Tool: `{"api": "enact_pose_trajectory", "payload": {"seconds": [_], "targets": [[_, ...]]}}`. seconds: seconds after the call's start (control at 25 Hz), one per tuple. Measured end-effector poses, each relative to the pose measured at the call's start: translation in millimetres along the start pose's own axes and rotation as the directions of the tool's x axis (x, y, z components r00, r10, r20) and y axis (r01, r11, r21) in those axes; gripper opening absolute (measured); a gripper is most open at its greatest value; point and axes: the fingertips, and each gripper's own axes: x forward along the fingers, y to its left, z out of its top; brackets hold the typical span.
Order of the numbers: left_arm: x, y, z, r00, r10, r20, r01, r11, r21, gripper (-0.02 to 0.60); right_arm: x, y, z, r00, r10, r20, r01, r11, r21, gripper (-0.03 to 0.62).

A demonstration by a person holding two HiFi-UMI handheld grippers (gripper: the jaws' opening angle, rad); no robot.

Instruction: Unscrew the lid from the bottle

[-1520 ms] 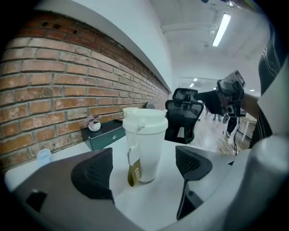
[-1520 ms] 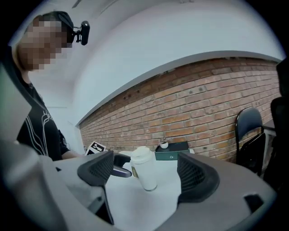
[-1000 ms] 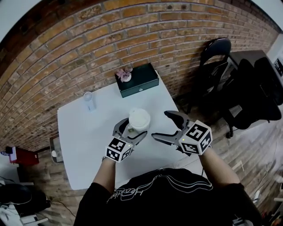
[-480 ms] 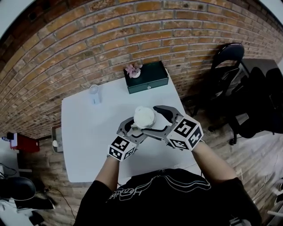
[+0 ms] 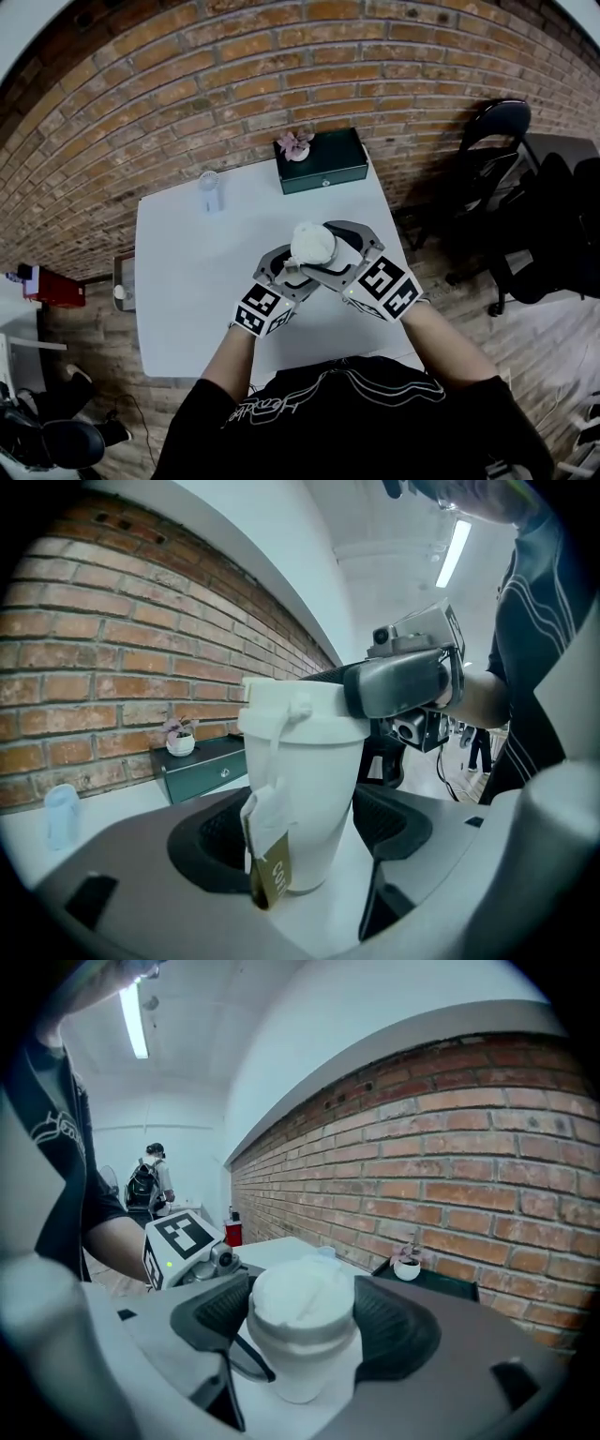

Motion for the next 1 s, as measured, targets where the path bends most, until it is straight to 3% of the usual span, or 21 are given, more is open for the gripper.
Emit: {"api": "enact_pose_trajectory", "payload": {"seconds": [0.32,0.52,0.68,1.0], "targets": [[-0.8,1.0,-0.9,1.000,-0.005,-0.013,0.005,1.000,-0.004,0.354,1.8,-1.4,-0.5,0.999,0.043,-0.013,-0.043,0.999,-0.017,0.316],[-2.3,-0.1,-2.1,1.000,-0.012,-0.017,0.012,1.000,0.003,0.354,2.1,0.9,-2.7,0.985,0.165,-0.042,-0.168,0.983,-0.072,0.325],[-1.7,0.2,-1.4,1.000,-0.014,-0.001,0.014,1.000,0.001,0.354,2.6,1.5,-3.1,0.949,0.307,-0.078,-0.315,0.941,-0.122,0.325],[-1.8,-1.0,-1.5,0.999,-0.051,-0.003,0.051,0.999,0.019,0.351,-1.8,5.1,-3.7,0.839,0.537,-0.087,-0.541,0.806,-0.241,0.325]]}}
